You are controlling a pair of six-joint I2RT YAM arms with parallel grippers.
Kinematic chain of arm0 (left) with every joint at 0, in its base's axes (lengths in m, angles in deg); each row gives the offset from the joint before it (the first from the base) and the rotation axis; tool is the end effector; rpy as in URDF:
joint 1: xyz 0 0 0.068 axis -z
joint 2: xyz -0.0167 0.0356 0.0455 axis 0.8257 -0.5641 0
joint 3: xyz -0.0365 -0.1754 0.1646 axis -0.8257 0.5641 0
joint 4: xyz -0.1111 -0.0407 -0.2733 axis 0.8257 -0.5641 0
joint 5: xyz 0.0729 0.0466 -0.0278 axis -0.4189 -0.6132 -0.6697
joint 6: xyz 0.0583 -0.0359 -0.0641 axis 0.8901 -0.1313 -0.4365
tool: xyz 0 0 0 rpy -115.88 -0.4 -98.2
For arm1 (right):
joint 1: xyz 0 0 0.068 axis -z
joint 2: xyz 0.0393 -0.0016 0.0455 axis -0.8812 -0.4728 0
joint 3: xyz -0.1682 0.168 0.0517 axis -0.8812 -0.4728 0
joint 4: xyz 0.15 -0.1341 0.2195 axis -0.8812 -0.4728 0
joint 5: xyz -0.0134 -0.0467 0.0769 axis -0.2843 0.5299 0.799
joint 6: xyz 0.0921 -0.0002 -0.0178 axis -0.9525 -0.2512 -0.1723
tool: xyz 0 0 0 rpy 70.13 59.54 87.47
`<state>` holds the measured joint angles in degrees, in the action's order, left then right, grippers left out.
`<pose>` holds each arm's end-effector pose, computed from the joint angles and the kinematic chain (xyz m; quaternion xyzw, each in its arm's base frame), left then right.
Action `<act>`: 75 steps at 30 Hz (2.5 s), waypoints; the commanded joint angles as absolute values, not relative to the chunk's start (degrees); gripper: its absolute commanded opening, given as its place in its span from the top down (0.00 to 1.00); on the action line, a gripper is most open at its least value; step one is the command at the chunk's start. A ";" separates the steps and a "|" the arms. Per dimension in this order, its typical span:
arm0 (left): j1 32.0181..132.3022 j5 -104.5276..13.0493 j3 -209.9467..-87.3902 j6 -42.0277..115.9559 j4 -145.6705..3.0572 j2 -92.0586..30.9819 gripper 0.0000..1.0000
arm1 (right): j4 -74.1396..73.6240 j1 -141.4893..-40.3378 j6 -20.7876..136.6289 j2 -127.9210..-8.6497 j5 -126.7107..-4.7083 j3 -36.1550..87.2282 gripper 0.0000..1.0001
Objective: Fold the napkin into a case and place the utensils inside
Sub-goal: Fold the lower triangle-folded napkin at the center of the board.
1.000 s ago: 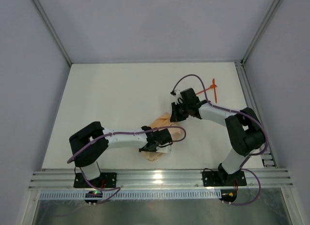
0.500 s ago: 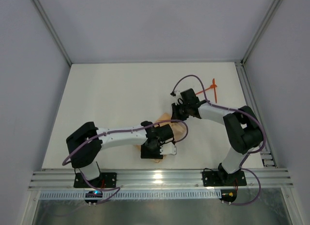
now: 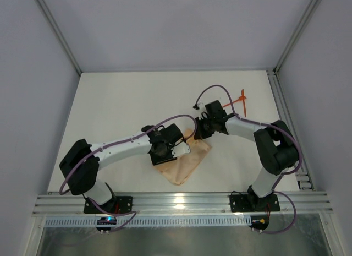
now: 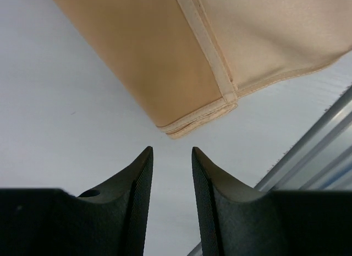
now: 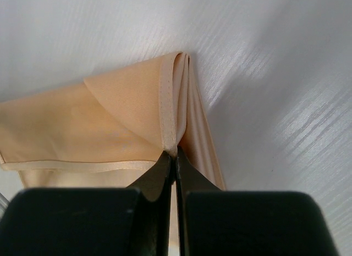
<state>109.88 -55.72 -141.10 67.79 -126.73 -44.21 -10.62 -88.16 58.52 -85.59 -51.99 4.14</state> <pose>0.1965 -0.2683 0.1291 0.5933 0.7978 -0.0177 0.1059 0.3327 0.1994 0.0646 -0.2187 0.9133 0.2524 0.2332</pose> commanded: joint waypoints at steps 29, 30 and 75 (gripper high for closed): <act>109.89 -57.17 -129.06 67.18 -108.13 -51.37 0.71 | -24.43 -87.98 66.75 -74.23 -51.81 10.98 0.48; 109.89 -56.82 -129.06 67.09 -108.21 -51.37 0.72 | -24.88 -87.98 67.02 -73.61 -51.99 10.99 0.47; 109.89 -44.42 -140.30 70.25 -124.11 -48.65 0.55 | -11.43 -86.22 60.25 -83.54 -49.88 6.24 0.97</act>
